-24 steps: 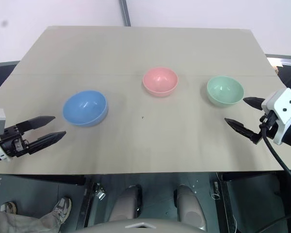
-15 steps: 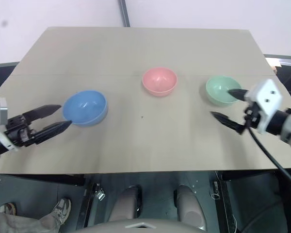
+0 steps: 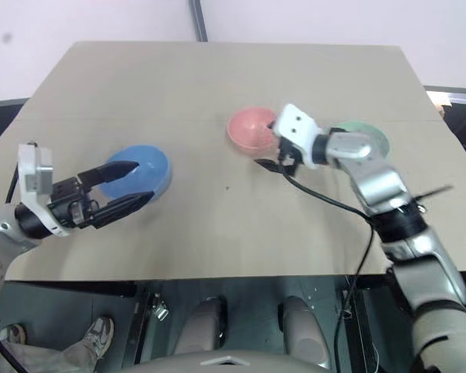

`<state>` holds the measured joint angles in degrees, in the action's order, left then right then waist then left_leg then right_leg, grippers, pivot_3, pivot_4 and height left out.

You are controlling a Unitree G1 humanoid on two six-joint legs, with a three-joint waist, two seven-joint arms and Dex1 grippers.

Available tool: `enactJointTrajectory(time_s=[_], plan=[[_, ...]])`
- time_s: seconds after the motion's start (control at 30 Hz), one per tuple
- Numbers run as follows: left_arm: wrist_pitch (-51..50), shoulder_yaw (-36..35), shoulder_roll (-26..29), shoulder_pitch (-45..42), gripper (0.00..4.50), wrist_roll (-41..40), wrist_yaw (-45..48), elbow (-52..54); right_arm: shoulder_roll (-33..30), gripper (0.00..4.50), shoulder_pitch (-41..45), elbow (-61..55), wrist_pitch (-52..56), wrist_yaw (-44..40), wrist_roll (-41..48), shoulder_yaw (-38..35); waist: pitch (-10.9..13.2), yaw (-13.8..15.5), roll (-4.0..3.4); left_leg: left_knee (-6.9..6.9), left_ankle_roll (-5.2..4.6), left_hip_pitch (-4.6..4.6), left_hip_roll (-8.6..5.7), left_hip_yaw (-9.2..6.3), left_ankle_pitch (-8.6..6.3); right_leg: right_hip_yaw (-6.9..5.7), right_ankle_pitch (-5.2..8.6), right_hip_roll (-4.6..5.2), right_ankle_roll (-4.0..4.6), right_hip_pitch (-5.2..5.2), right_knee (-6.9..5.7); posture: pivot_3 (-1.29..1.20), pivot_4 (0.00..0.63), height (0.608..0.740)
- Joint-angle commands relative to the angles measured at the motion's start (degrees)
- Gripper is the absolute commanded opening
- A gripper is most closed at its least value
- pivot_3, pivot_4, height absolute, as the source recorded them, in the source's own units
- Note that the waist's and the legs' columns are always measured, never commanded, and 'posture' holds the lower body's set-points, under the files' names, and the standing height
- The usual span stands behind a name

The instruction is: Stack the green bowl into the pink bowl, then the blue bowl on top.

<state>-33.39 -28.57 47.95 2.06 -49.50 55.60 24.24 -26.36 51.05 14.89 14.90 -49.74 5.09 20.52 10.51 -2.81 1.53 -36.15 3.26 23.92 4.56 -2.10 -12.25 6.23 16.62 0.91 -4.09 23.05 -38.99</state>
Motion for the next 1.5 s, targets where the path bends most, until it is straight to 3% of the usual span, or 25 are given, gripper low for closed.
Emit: enactJointTrajectory(time_s=[0.03, 0.13, 0.17, 0.23, 0.37, 0.47, 0.5, 0.67, 0.8, 1.0, 1.23, 1.27, 1.4, 1.5], plan=[[0.3, -1.8, 0.0, 1.5, 4.44, -0.7, -0.6, 3.4, 3.3, 4.50, 5.1, 11.5, -8.2, -1.4, -4.7, 2.2, 0.0, 0.3, -0.01, 0.02, 0.00, 0.01, 0.00, -0.01, 0.00, -0.01, 0.00, 0.01, 0.00, 0.00, 0.00, 0.00, 0.150, 0.740], [-0.1, -3.3, -0.1, 3.3, 4.44, -1.7, -1.4, 5.0, 6.0, 4.50, 8.7, 20.7, -12.4, -2.9, -8.1, 4.1, 0.0, 0.3, -0.03, 0.06, 0.01, 0.04, -0.01, -0.03, 0.00, -0.05, 0.00, 0.03, 0.01, 0.00, 0.02, 0.00, 0.150, 0.740], [-0.1, -3.6, -0.2, 3.8, 4.48, -1.9, -1.8, 5.5, 6.8, 4.25, 9.7, 23.5, -13.8, -2.6, -9.2, 4.3, 0.0, 0.3, -0.04, 0.06, 0.01, 0.03, -0.01, -0.03, 0.00, -0.05, 0.00, 0.03, 0.01, 0.00, 0.02, 0.00, 0.150, 0.740], [-0.1, -4.1, -0.4, 4.6, 4.50, -2.2, -2.3, 6.3, 7.8, 3.62, 11.2, 27.8, -16.1, -2.5, -11.0, 4.4, 0.0, 0.3, -0.04, 0.07, 0.01, 0.03, -0.01, -0.04, 0.00, -0.06, 0.00, 0.03, 0.01, 0.01, 0.01, 0.00, 0.150, 0.740], [0.1, -5.0, -0.9, 6.4, 4.50, -2.7, -3.0, 7.5, 8.9, 1.37, 13.2, 32.3, -20.0, -2.0, -13.8, 4.1, 0.0, 0.1, -0.06, 0.06, 0.01, 0.00, -0.01, -0.05, 0.00, -0.06, 0.00, 0.01, 0.01, 0.01, -0.06, 0.00, 0.150, 0.740], [0.5, -5.1, -1.2, 7.1, 4.50, -2.7, -3.3, 7.7, 8.6, 0.24, 12.9, 30.4, -22.0, -2.7, -14.2, 3.3, 0.1, 0.1, -0.09, 0.06, 0.01, -0.02, -0.01, -0.05, 0.00, -0.06, 0.00, 0.01, 0.01, 0.01, -0.09, 0.00, 0.150, 0.740], [0.7, -4.9, -1.3, 7.2, 4.50, -2.6, -3.3, 7.7, 8.2, 0.10, 12.4, 28.5, -22.2, -3.8, -14.0, 3.2, 0.0, 0.0, -0.08, 0.06, 0.01, -0.02, -0.01, -0.04, 0.00, -0.05, 0.00, 0.01, 0.01, 0.00, -0.10, 0.00, 0.150, 0.740], [1.1, -3.9, -1.3, 6.4, 4.50, -2.4, -3.1, 6.6, 4.2, 0.10, 3.6, 3.8, -13.4, -14.3, -8.0, 2.5, 0.1, 0.4, -0.12, 0.08, 0.01, -0.02, 0.00, -0.08, 0.00, -0.07, 0.00, 0.01, 0.01, 0.00, -0.11, 0.00, 0.150, 0.740], [1.6, -3.1, -1.1, 5.0, 4.50, -2.1, -1.9, 4.4, 2.7, 0.10, -4.3, -14.0, -3.1, -14.8, -6.7, 3.1, 0.1, 0.4, -0.11, 0.08, 0.01, 0.01, -0.01, -0.11, 0.00, -0.12, 0.00, 0.02, 0.01, 0.00, -0.10, 0.00, 0.150, 0.740], [2.2, -2.2, 0.2, 2.4, 4.50, -0.3, 0.2, 0.3, 5.2, 0.10, -9.1, -21.2, 4.0, -12.2, -8.1, 6.0, 0.1, 0.1, -0.12, -0.08, 0.01, -0.10, -0.01, -0.12, 0.00, -0.10, 0.02, -0.03, 0.01, 0.01, -0.39, 0.00, 0.150, 0.740], [2.2, -1.3, 0.2, 0.7, 4.50, 0.5, 1.1, -1.1, 7.7, 2.50, -10.2, -20.9, 5.2, -6.3, -8.7, 4.5, 0.1, 0.4, -0.10, -0.24, 0.02, -0.08, -0.01, -0.11, 0.01, -0.09, 0.02, -0.03, 0.00, 0.01, -0.47, 0.00, 0.150, 0.740], [2.2, -1.1, 0.2, 0.5, 4.50, 0.5, 1.0, -1.2, 7.4, 3.11, -10.2, -22.6, 6.4, -6.5, -6.7, 2.6, 0.1, 0.4, -0.10, -0.24, 0.02, -0.07, -0.01, -0.12, 0.01, -0.09, 0.02, -0.03, 0.00, 0.01, -0.47, 0.00, 0.150, 0.740], [2.1, -0.1, -0.4, -0.2, 4.50, 0.7, 0.6, -0.9, 2.3, 3.11, -10.9, -31.5, 13.3, -10.3, 6.0, -9.8, 0.1, 0.6, -0.11, -0.23, 0.02, 0.00, -0.02, -0.12, 0.01, -0.09, 0.02, -0.01, 0.00, 0.02, -0.46, 0.00, 0.150, 0.740], [1.9, 0.7, -0.9, -0.9, 4.50, 0.5, 0.3, -0.9, -3.8, 3.11, -11.6, -31.5, 16.4, -9.8, 8.4, -15.7, 0.1, 0.6, -0.07, -0.21, 0.01, -0.01, -0.02, -0.13, 0.00, -0.10, 0.03, 0.00, 0.00, 0.00, -0.41, 0.00, 0.150, 0.740]])
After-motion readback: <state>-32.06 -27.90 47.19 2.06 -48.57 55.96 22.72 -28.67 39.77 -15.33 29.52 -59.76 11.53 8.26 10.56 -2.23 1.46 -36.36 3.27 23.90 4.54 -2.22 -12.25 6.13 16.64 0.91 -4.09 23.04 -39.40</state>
